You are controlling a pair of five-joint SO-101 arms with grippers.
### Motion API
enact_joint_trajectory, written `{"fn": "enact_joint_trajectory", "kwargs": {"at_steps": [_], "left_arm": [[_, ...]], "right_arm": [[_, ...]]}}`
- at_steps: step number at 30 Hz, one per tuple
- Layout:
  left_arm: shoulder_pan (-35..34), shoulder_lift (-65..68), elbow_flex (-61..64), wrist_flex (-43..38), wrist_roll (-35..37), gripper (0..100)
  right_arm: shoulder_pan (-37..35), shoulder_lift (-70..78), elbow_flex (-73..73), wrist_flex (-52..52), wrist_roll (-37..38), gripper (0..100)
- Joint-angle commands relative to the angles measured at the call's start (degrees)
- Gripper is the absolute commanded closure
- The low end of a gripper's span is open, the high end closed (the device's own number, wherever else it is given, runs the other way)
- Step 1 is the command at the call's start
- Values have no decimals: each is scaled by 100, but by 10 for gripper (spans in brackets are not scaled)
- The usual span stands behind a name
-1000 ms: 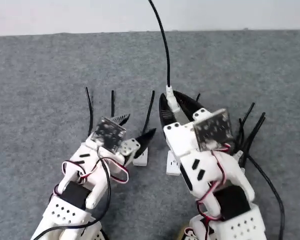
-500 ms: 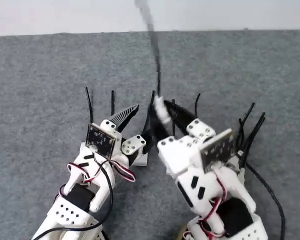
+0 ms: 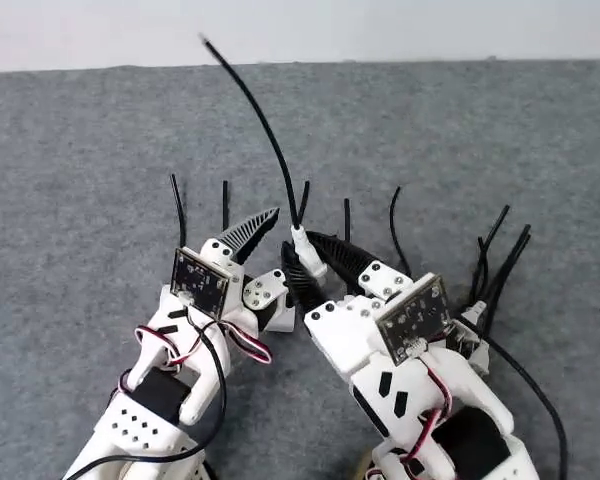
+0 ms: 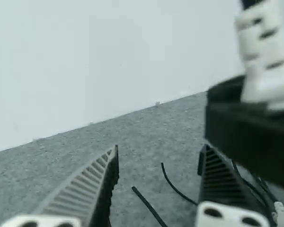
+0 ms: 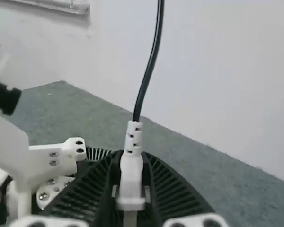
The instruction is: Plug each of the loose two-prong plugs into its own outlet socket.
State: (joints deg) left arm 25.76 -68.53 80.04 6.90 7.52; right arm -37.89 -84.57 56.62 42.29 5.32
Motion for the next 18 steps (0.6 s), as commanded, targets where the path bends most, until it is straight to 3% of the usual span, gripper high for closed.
{"fn": "enact_joint_trajectory", "kwargs": {"at_steps": [1,9,18], "left_arm": [[114,-97,-92,-88,44,731],[352,-105,-655,1073,44,731],[299,-105,-699,1055,9,731]], "right_arm": [[259,-75,-70,136,79,991],[620,-75,105,84,35,991],[637,-75,149,145,35,990]]}}
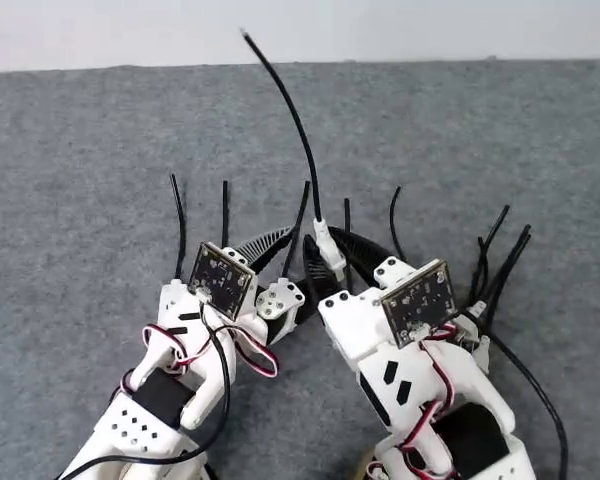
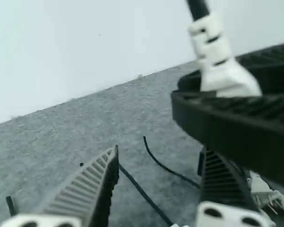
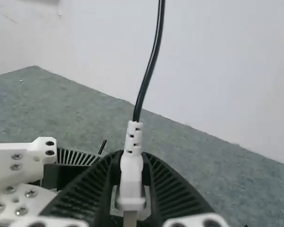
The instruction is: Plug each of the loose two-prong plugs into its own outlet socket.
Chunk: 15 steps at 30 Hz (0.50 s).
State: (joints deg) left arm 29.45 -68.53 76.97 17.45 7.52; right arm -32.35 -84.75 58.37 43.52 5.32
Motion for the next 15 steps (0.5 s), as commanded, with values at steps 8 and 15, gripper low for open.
{"fn": "enact_joint_trajectory", "kwargs": {"at_steps": [8,15], "left_arm": [[-677,-105,-787,35,35,731],[-668,-97,-778,44,44,731]], "right_arm": [[31,-330,255,-40,35,990],[22,-910,747,-356,44,990]]}}
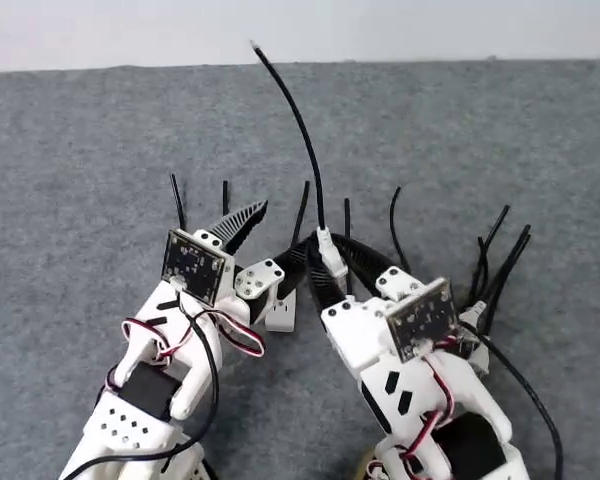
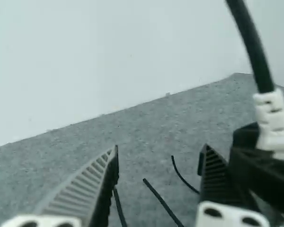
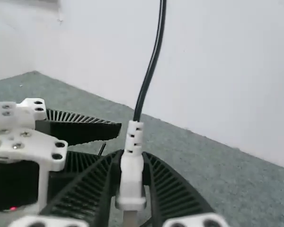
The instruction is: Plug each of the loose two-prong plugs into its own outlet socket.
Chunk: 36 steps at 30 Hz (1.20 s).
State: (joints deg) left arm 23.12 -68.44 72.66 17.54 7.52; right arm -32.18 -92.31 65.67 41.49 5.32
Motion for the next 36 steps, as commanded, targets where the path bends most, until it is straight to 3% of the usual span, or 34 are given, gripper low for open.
{"fn": "enact_joint_trajectory", "kwargs": {"at_steps": [1,15,20,29,36], "left_arm": [[-35,-105,-347,35,44,731],[-35,-105,224,88,26,731],[-9,-105,400,114,35,731],[897,-114,-4,853,18,731],[976,-211,-251,897,44,731]], "right_arm": [[13,-198,18,-154,44,990],[57,-224,53,-119,88,990],[505,-224,26,-356,88,990],[558,-224,53,-418,62,990],[215,-277,62,-259,35,990]]}}
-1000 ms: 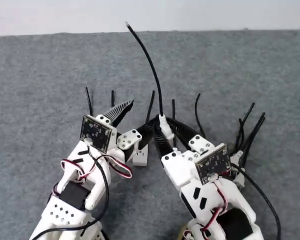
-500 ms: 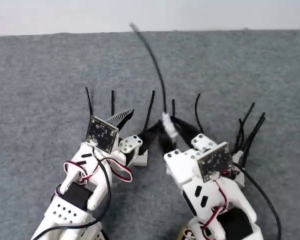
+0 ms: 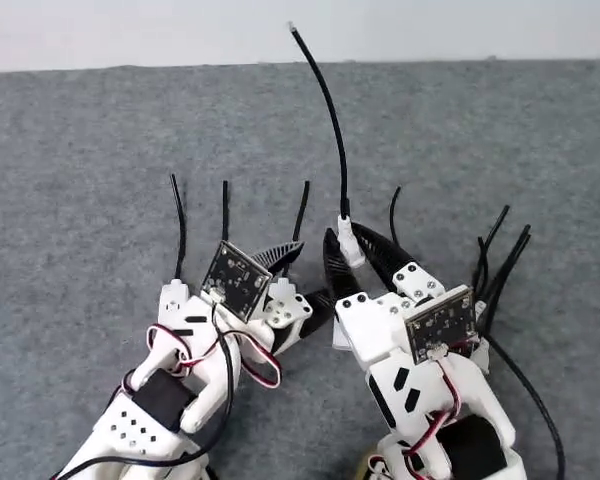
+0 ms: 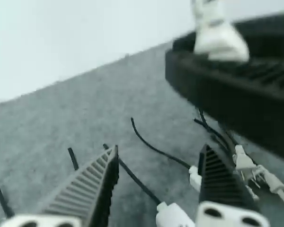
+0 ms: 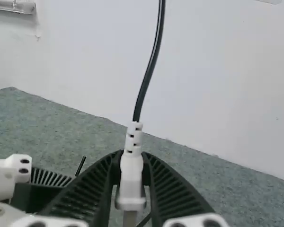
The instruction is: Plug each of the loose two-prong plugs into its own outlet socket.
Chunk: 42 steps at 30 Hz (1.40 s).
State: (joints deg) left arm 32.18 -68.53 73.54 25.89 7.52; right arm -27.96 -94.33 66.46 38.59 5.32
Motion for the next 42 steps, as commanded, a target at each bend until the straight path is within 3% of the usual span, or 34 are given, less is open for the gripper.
{"fn": "enact_joint_trajectory", "kwargs": {"at_steps": [1,7,13,37,42], "left_arm": [[70,-343,-338,141,44,731],[88,-2145,-242,1020,53,731],[79,-3666,426,1046,-35,731],[158,-3218,620,677,-607,731],[-484,-3218,585,554,-545,731]], "right_arm": [[-286,-84,-26,48,44,990],[-374,-119,-105,66,44,990],[-822,-585,-105,374,88,990],[-1473,-813,-229,716,563,990],[-1473,-813,-202,725,563,990]]}}
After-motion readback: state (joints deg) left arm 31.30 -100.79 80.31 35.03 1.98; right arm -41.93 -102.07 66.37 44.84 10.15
